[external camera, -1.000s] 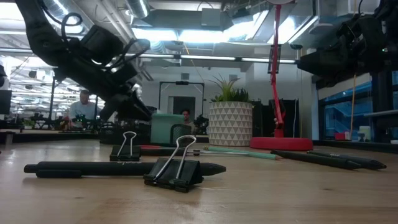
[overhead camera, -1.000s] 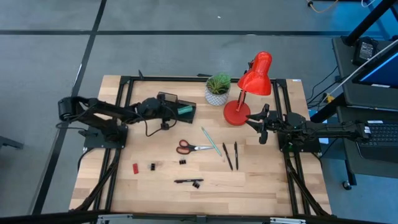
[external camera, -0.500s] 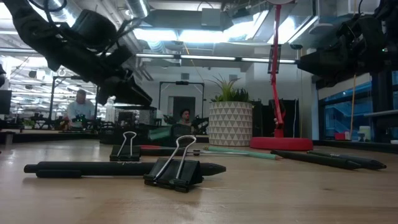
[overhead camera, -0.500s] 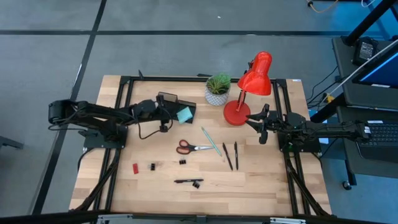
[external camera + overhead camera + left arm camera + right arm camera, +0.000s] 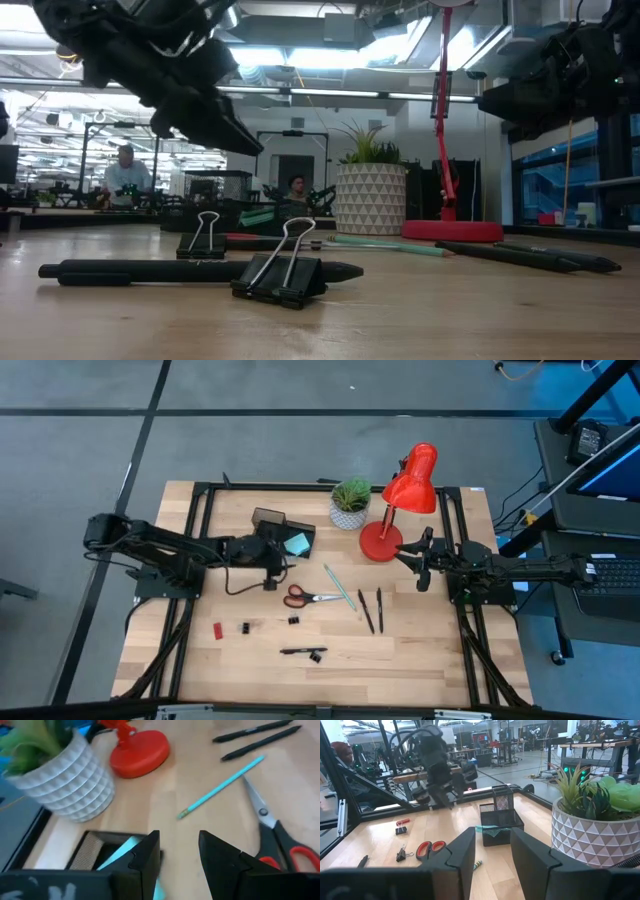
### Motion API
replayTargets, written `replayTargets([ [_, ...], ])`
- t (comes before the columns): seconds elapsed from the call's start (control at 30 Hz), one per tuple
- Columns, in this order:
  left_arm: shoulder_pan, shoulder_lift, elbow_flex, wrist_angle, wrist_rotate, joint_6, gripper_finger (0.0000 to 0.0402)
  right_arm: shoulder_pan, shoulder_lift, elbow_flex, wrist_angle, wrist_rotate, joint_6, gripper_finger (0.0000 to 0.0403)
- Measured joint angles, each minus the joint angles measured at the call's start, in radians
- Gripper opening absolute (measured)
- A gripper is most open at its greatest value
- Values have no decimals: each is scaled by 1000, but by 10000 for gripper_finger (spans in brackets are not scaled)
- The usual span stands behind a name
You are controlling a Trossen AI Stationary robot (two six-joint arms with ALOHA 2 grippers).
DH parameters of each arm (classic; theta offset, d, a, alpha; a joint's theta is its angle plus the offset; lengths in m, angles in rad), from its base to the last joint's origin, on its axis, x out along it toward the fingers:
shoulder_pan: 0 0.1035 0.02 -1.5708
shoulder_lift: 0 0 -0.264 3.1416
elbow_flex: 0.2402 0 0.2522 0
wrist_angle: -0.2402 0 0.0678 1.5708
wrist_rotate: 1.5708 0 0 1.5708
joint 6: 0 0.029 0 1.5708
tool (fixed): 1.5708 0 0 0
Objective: Pick and place office supplies into organizer
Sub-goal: Put the blue sticky note into the black desk organizer
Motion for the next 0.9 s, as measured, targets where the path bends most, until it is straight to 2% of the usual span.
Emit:
replayTargets([
  [0.27,-30,171,134,-219,-49,-174,132,0,0,0,0,0,3,127],
  [0.4,-28,228,171,-226,-55,-199,132,0,0,0,0,0,3,127],
  [0.6,-6,291,195,-229,-5,-223,118,0,0,0,-1,0,3,127],
  [0.9,41,309,195,-260,-23,-284,89,0,0,0,-2,0,3,127],
])
